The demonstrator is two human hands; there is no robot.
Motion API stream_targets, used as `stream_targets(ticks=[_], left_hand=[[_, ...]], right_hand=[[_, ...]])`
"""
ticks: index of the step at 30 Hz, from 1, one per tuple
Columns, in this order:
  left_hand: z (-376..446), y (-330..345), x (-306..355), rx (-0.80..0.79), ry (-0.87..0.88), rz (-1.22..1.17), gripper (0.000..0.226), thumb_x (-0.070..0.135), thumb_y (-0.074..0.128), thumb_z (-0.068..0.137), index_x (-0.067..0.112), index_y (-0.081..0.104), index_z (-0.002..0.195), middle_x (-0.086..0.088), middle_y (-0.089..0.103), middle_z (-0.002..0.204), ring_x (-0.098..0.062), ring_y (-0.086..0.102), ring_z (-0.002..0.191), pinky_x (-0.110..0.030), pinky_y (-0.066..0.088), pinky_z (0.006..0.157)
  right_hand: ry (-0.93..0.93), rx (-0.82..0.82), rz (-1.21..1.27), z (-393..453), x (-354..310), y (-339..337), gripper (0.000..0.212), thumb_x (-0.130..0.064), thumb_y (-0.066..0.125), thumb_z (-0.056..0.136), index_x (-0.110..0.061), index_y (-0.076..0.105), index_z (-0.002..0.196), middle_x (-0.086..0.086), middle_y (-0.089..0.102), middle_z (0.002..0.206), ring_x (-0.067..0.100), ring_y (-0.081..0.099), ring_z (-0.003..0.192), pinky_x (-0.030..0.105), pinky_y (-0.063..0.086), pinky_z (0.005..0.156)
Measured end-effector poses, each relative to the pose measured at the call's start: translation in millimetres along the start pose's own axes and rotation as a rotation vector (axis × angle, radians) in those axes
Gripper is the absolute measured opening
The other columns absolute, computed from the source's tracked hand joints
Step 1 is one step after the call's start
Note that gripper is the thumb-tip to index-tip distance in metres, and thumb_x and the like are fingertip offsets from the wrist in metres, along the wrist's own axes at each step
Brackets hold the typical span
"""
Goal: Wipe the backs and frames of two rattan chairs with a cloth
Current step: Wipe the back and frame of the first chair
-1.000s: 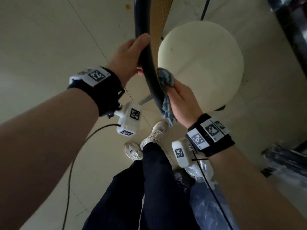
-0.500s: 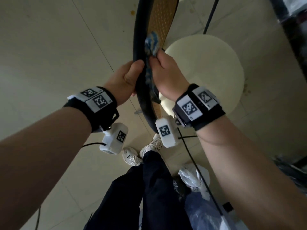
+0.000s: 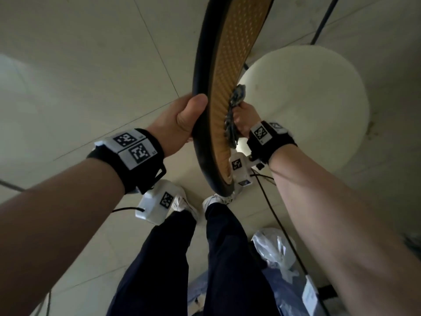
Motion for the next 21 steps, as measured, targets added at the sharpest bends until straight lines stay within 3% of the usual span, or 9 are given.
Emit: stream_targets(ticks=[2,3,5,7,9,13,16,19,21], left_hand=[[0,0,1,-0.002,-0.008,-0.005,0.055,0.081,0.049,0.078,0.026,0.054,0.079,0.016,0.058,0.053,0.005,0.05,0.042,-0.009,0.037,0.042],[-1,0,2,0.003,-0.013,-0.005,0.062,0.088,0.049,0.071,0.027,0.055,0.079,0.015,0.059,0.053,0.004,0.051,0.043,-0.01,0.038,0.042],[-1,0,3,0.006,-0.018,0.018,0.07,0.095,0.047,0.062,0.028,0.056,0.079,0.015,0.06,0.054,0.004,0.053,0.045,-0.011,0.041,0.043],[-2,0,4,0.0,-0.019,0.04,0.073,0.097,0.045,0.061,0.027,0.056,0.079,0.014,0.06,0.053,0.005,0.053,0.045,-0.011,0.041,0.044],[-3,0,6,-0.002,-0.012,0.034,0.071,0.095,0.044,0.063,0.027,0.055,0.079,0.015,0.06,0.053,0.005,0.053,0.044,-0.01,0.04,0.043],[-5,2,10,-0.047,0.013,0.013,0.054,0.077,0.041,0.078,0.025,0.055,0.082,0.016,0.061,0.053,0.003,0.052,0.042,-0.009,0.038,0.042],[-4,2,9,-0.037,0.005,0.013,0.044,0.067,0.044,0.09,0.024,0.053,0.083,0.014,0.057,0.05,0.002,0.047,0.039,-0.011,0.036,0.041],[-3,1,6,-0.029,-0.001,0.022,0.035,0.049,0.035,0.096,0.02,0.051,0.084,0.015,0.059,0.05,0.003,0.051,0.039,-0.01,0.037,0.041],[-3,2,4,-0.031,0.011,0.015,0.031,0.038,0.029,0.098,0.021,0.05,0.083,0.018,0.06,0.05,0.004,0.053,0.041,-0.008,0.038,0.042]], right_hand=[[0.037,0.002,-0.1,1,5,1,0.03,-0.012,0.039,0.1,0.002,0.058,0.118,0.022,0.061,0.118,0.037,0.056,0.115,0.035,0.045,0.081],[0.057,0.016,-0.163,0,9,3,0.026,-0.012,0.039,0.099,0.001,0.061,0.103,0.018,0.063,0.103,0.035,0.058,0.109,0.032,0.041,0.075],[0.072,0.067,-0.195,-3,16,4,0.025,-0.011,0.04,0.099,-0.004,0.056,0.082,0.01,0.059,0.084,0.031,0.058,0.096,0.031,0.04,0.072],[-0.008,0.09,-0.145,-9,14,4,0.023,-0.016,0.041,0.098,-0.006,0.061,0.099,0.012,0.066,0.101,0.031,0.061,0.099,0.036,0.049,0.084],[-0.148,0.124,-0.062,-20,1,0,0.027,-0.022,0.043,0.1,-0.01,0.064,0.113,0.015,0.068,0.112,0.033,0.062,0.104,0.043,0.048,0.095],[-0.439,0.188,-0.001,-51,-47,-15,0.028,-0.023,0.049,0.097,-0.011,0.069,0.112,0.01,0.071,0.104,0.023,0.066,0.097,0.036,0.051,0.09],[-0.55,0.188,0.186,-71,-69,-20,0.023,-0.022,0.054,0.091,-0.019,0.073,0.102,0.002,0.074,0.094,0.015,0.069,0.089,0.03,0.054,0.083],[-0.517,0.218,0.157,-63,-67,-18,0.021,-0.02,0.053,0.088,-0.013,0.072,0.096,0.006,0.073,0.091,0.017,0.069,0.086,0.031,0.055,0.081],[-0.373,0.21,0.126,-41,-53,-15,0.021,-0.016,0.053,0.091,-0.004,0.069,0.097,0.015,0.072,0.094,0.028,0.068,0.091,0.041,0.054,0.088]])
Point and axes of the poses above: each hand's wrist, its own z-axis towards the middle knuckle, its own y-axis out of the palm, x = y × z, the point moved 3 cm from there along z, towards the middle knuckle
